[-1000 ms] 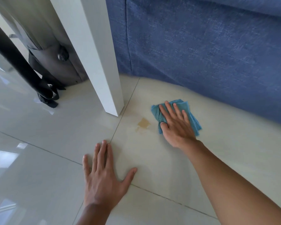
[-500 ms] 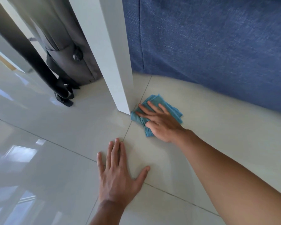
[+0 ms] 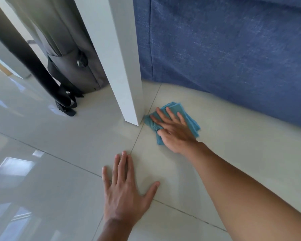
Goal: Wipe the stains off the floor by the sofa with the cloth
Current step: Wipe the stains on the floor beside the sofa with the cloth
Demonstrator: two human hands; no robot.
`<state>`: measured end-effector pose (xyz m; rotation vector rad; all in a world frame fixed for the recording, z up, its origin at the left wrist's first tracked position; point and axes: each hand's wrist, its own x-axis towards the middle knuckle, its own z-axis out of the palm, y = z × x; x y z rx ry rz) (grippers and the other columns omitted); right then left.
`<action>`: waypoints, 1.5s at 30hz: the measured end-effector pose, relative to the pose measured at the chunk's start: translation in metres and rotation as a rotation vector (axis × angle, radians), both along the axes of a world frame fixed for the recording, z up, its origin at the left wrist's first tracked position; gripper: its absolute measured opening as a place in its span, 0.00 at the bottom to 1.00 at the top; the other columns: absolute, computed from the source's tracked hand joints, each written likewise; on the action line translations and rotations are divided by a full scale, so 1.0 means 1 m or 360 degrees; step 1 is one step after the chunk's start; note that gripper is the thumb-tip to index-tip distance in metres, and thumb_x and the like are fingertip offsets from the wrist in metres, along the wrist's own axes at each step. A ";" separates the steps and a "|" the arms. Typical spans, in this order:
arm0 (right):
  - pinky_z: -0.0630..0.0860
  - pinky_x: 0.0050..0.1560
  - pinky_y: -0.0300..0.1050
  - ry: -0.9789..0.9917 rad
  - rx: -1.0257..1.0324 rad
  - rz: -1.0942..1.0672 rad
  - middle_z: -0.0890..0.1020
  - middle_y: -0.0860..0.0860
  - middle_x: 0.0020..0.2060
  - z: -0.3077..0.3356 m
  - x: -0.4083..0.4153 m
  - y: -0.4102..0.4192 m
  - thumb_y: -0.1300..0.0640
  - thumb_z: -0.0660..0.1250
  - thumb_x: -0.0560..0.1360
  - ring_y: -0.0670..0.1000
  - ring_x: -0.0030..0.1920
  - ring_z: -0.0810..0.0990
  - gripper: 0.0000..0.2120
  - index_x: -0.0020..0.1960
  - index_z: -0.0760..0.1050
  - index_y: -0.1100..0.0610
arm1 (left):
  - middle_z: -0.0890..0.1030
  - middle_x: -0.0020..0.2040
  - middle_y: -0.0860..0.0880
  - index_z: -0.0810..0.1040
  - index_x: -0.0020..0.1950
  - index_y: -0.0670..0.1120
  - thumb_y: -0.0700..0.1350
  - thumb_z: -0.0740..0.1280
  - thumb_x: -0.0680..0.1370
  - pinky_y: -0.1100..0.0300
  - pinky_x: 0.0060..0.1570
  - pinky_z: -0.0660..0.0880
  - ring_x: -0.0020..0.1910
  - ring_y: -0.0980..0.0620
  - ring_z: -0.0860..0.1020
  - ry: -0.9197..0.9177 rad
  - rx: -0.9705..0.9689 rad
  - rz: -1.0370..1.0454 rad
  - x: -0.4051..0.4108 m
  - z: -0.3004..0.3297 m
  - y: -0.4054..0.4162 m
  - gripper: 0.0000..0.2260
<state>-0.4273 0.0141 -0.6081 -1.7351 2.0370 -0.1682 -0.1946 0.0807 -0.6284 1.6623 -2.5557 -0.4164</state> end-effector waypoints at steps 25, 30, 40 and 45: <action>0.37 0.78 0.54 0.0081 -0.0046 0.0035 0.46 0.39 0.81 0.000 0.020 0.071 0.45 0.49 0.79 0.46 0.80 0.40 0.29 0.80 0.51 0.39 | 0.59 0.81 0.46 0.61 0.79 0.41 0.76 0.58 0.69 0.39 0.77 0.49 0.81 0.49 0.53 0.0021 -0.0055 0.0007 0.001 0.000 0.001 0.50; 0.32 0.77 0.49 -0.0075 -0.0052 0.0173 0.46 0.37 0.80 0.006 0.034 0.089 0.47 0.49 0.80 0.43 0.79 0.38 0.28 0.79 0.53 0.37 | 0.59 0.81 0.46 0.60 0.79 0.42 0.76 0.59 0.69 0.39 0.77 0.48 0.80 0.48 0.54 0.0026 -0.0064 0.0001 0.001 -0.003 0.001 0.50; 0.44 0.78 0.58 0.0392 0.0100 -0.0912 0.46 0.43 0.81 -0.009 -0.042 0.175 0.43 0.39 0.75 0.52 0.81 0.45 0.33 0.80 0.46 0.42 | 0.58 0.81 0.47 0.60 0.79 0.43 0.77 0.56 0.68 0.40 0.77 0.48 0.81 0.49 0.53 0.0011 -0.0016 0.0039 0.000 0.001 0.004 0.51; 0.36 0.76 0.59 0.0218 0.0145 -0.0696 0.40 0.45 0.80 -0.001 0.006 0.148 0.43 0.39 0.74 0.55 0.81 0.39 0.34 0.81 0.43 0.44 | 0.61 0.80 0.46 0.63 0.78 0.41 0.77 0.57 0.68 0.39 0.77 0.50 0.79 0.47 0.58 0.0040 -0.0019 0.0042 -0.002 0.003 0.008 0.51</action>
